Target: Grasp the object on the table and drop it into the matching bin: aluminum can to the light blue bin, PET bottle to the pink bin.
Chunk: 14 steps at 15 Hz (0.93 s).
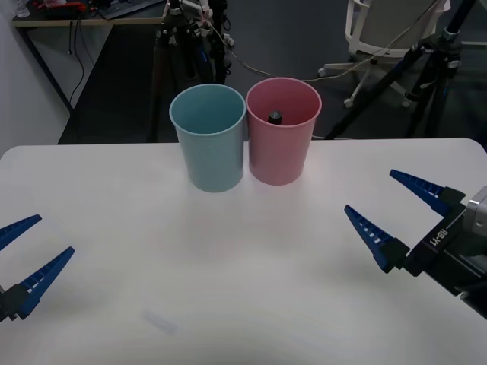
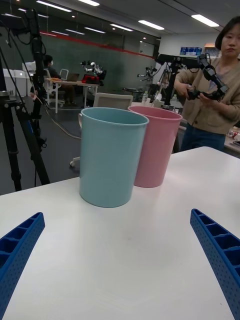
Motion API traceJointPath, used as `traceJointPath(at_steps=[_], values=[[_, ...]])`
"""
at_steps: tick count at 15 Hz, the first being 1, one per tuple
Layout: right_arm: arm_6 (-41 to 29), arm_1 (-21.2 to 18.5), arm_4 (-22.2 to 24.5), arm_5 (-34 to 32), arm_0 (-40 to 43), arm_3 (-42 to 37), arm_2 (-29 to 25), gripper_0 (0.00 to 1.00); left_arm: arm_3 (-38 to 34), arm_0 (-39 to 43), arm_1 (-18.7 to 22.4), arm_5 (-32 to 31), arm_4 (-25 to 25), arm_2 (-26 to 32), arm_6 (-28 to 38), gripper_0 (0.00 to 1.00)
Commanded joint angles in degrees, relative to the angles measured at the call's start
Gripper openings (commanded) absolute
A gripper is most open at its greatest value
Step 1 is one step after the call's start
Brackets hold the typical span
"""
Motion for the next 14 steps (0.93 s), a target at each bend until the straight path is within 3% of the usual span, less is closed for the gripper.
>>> traceJointPath(at_steps=[1,5,14], values=[[-0.79,5.91,5.45,-8.06,1.24,5.14,-2.16,1.0,0.0,0.0,0.0,0.0,0.0,0.0,0.0,1.0],[-1.4,10.04,9.4,-14.47,5.37,8.05,-5.41,1.0,0.0,0.0,0.0,0.0,0.0,0.0,0.0,1.0],[-2.1,10.48,9.76,-16.05,8.36,8.31,-6.64,1.0,0.0,0.0,0.0,0.0,0.0,0.0,0.0,1.0]])
